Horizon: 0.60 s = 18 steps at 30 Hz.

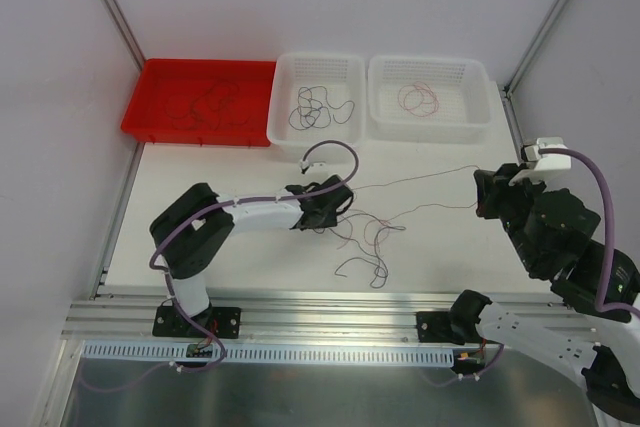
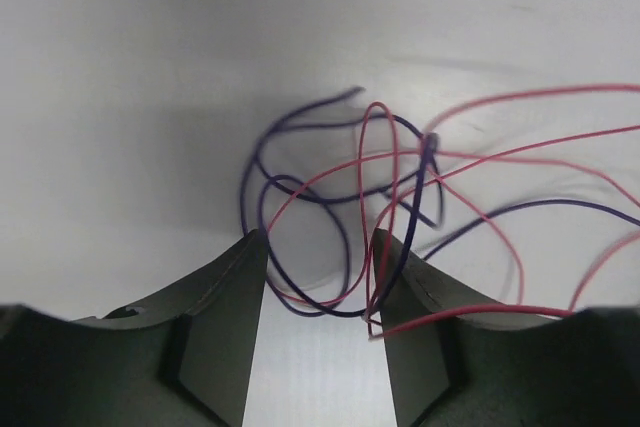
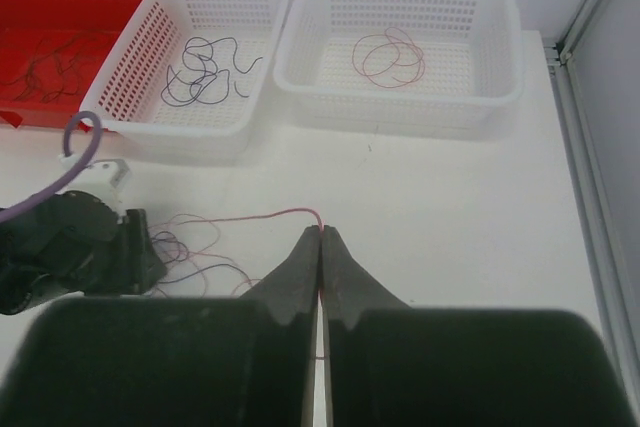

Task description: Untangle the cables

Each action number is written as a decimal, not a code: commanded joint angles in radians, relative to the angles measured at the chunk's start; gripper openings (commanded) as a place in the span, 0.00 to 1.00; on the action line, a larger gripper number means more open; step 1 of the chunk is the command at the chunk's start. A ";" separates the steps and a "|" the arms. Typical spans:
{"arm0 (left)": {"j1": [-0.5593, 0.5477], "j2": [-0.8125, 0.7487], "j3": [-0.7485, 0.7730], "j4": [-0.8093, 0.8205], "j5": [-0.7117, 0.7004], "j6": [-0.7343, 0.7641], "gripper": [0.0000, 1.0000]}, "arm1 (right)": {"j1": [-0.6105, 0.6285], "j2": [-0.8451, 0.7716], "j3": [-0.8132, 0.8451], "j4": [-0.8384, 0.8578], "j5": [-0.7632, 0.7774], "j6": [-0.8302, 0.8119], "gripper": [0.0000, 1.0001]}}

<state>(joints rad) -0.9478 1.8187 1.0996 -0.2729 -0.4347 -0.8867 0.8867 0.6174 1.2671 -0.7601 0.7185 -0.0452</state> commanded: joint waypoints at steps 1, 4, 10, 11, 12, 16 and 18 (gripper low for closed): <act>0.095 -0.110 -0.107 -0.092 -0.075 0.055 0.46 | -0.003 -0.010 0.054 -0.036 0.090 -0.041 0.01; 0.185 -0.235 -0.174 -0.115 -0.093 0.116 0.48 | -0.003 -0.022 0.061 -0.044 0.154 -0.058 0.01; 0.345 -0.412 -0.254 -0.166 -0.144 0.227 0.51 | -0.005 -0.033 0.067 -0.061 0.214 -0.073 0.01; 0.365 -0.458 -0.259 -0.173 -0.147 0.238 0.51 | -0.005 -0.031 0.066 -0.062 0.225 -0.071 0.01; 0.379 -0.479 -0.264 -0.176 -0.154 0.250 0.52 | -0.005 -0.031 0.064 -0.062 0.226 -0.071 0.01; 0.451 -0.561 -0.285 -0.186 -0.167 0.307 0.54 | -0.006 -0.012 0.064 -0.102 0.260 -0.052 0.01; 0.478 -0.594 -0.288 -0.196 -0.161 0.316 0.60 | -0.005 -0.002 0.058 -0.122 0.303 -0.029 0.01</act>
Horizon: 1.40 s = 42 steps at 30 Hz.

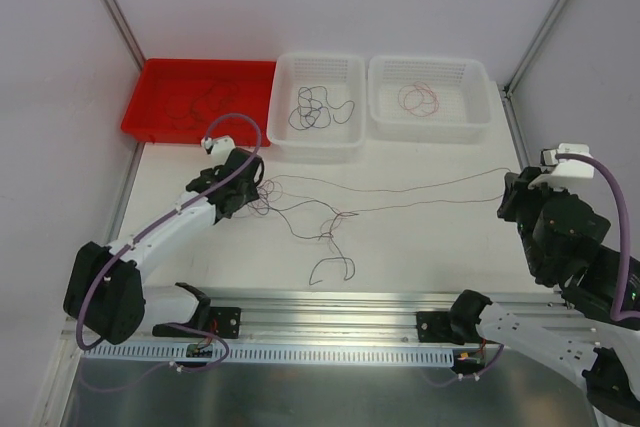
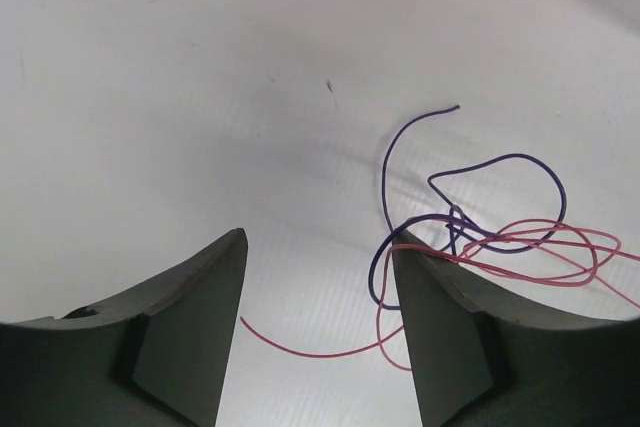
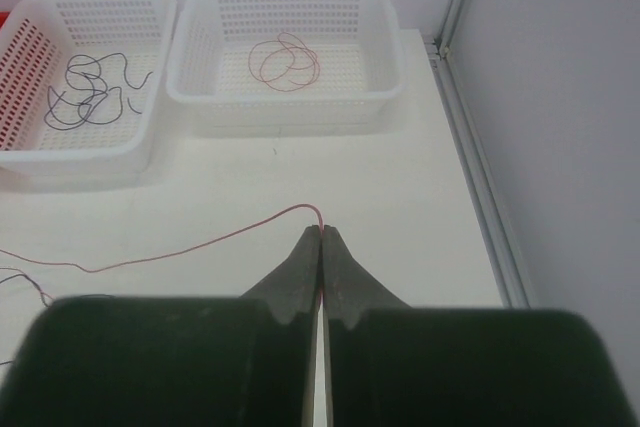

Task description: Untangle the cables

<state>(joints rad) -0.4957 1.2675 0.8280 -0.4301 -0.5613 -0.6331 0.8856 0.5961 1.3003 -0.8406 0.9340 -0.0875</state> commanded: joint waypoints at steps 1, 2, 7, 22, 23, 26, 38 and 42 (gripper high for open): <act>0.029 -0.068 -0.018 -0.041 -0.022 0.070 0.61 | -0.004 0.021 0.021 -0.049 0.097 0.018 0.01; 0.029 -0.079 -0.018 -0.039 -0.003 0.076 0.62 | -0.002 0.031 0.004 -0.052 0.101 0.023 0.01; 0.028 -0.134 -0.024 -0.045 0.055 0.115 0.68 | -0.007 0.082 -0.068 -0.135 0.149 0.118 0.01; 0.072 -0.180 -0.052 -0.090 0.358 0.122 0.87 | -0.369 0.369 -0.286 -0.207 -0.271 0.342 0.66; 0.066 -0.178 -0.049 -0.088 0.395 0.119 0.88 | -0.370 0.405 -0.285 -0.206 -0.276 0.351 0.71; 0.042 -0.168 -0.030 -0.084 0.480 0.115 0.91 | -0.369 0.415 -0.277 -0.134 -0.360 0.259 0.78; -0.144 -0.016 0.082 0.011 0.505 0.038 0.92 | -0.367 0.691 -0.197 0.294 -0.925 -0.061 0.77; -0.152 0.062 0.112 0.057 0.492 0.021 0.91 | -0.369 0.844 -0.174 0.454 -0.995 -0.043 0.67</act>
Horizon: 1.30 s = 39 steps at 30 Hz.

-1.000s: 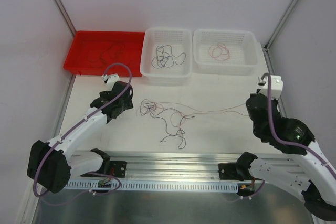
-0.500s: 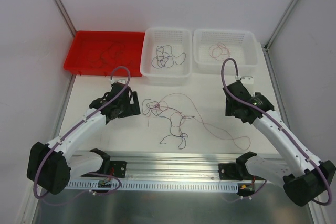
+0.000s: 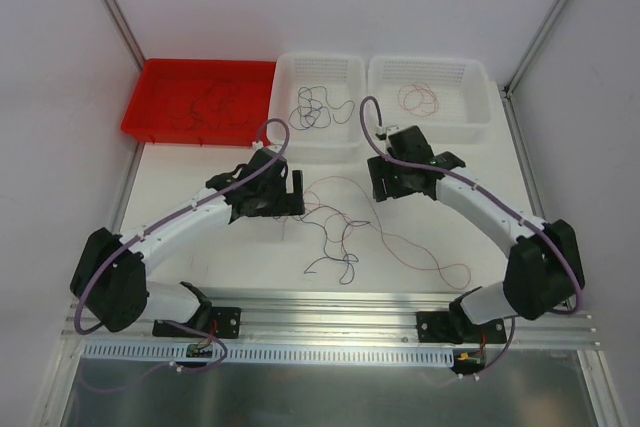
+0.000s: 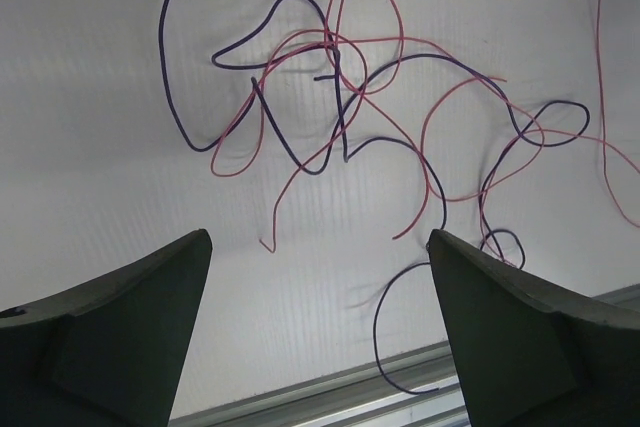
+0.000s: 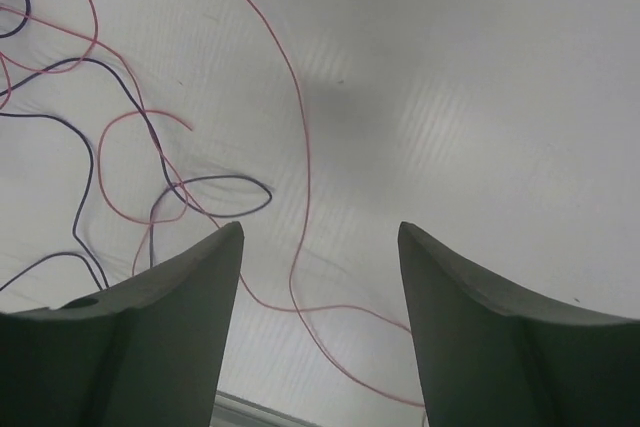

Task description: Untangle the cables

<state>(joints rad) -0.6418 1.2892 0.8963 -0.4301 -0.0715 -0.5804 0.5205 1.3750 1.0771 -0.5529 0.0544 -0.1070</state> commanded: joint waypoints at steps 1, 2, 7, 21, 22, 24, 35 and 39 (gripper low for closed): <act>-0.007 0.073 0.055 0.068 -0.002 -0.035 0.91 | -0.005 0.126 0.055 0.188 -0.126 -0.019 0.66; -0.009 0.091 0.061 0.077 -0.005 -0.038 0.90 | -0.005 0.156 0.066 0.211 -0.133 -0.016 0.64; -0.009 0.206 0.090 0.117 -0.025 -0.050 0.88 | -0.019 0.324 0.102 0.323 -0.186 0.023 0.59; -0.009 0.372 0.075 0.146 -0.066 -0.081 0.73 | -0.027 0.441 0.066 0.459 -0.246 0.030 0.15; -0.009 0.375 0.073 0.146 -0.067 -0.079 0.71 | -0.028 0.405 0.055 0.459 -0.248 0.029 0.07; -0.007 0.375 0.063 0.146 -0.073 -0.084 0.62 | -0.028 0.360 0.024 0.456 -0.248 0.024 0.01; 0.044 0.348 0.004 0.143 -0.106 -0.084 0.35 | -0.060 -0.111 0.081 0.179 -0.067 -0.033 0.01; 0.073 0.334 -0.023 0.145 -0.108 -0.085 0.32 | -0.089 -0.284 0.178 0.039 0.028 -0.043 0.01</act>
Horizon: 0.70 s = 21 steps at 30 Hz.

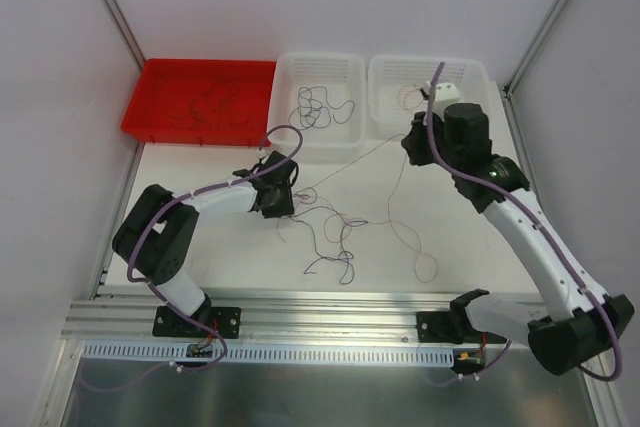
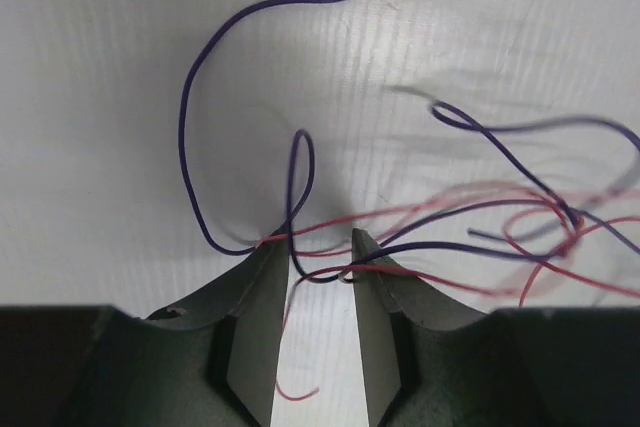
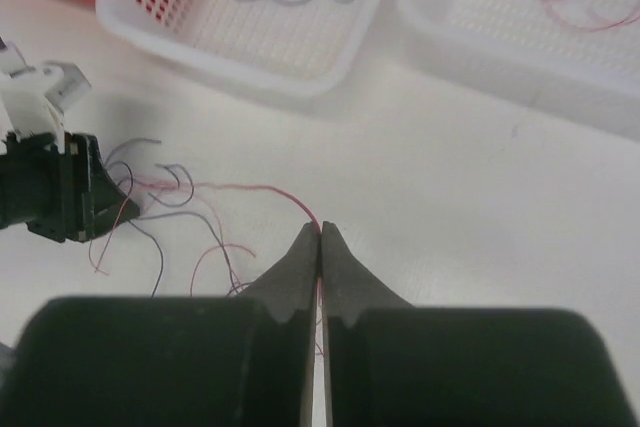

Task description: Untangle the cables

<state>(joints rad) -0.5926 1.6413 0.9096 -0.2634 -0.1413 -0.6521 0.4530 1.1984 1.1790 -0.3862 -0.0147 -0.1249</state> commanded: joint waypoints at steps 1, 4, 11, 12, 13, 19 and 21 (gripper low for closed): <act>0.027 -0.020 -0.038 -0.022 -0.038 -0.014 0.32 | -0.037 -0.129 0.099 -0.138 0.107 -0.025 0.01; 0.036 -0.024 -0.043 -0.023 -0.035 -0.012 0.31 | -0.054 -0.213 0.134 -0.186 0.133 -0.028 0.01; 0.086 -0.046 -0.060 -0.033 -0.041 0.005 0.27 | -0.103 -0.368 0.168 -0.201 0.240 -0.002 0.01; 0.094 -0.057 -0.067 -0.036 -0.041 0.009 0.26 | -0.108 -0.381 0.171 -0.197 0.261 -0.004 0.01; 0.102 -0.063 -0.071 -0.039 -0.046 0.012 0.25 | -0.112 -0.393 0.171 -0.195 0.284 -0.001 0.01; 0.174 -0.104 -0.090 -0.062 -0.075 0.049 0.01 | -0.116 -0.439 0.179 -0.198 0.470 -0.032 0.01; 0.212 -0.127 -0.103 -0.071 -0.096 0.065 0.00 | -0.119 -0.438 0.179 -0.217 0.507 -0.035 0.01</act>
<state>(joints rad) -0.4232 1.5642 0.8314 -0.2817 -0.1738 -0.6300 0.3450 0.7601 1.3205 -0.5968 0.3656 -0.1394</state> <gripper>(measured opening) 0.011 0.015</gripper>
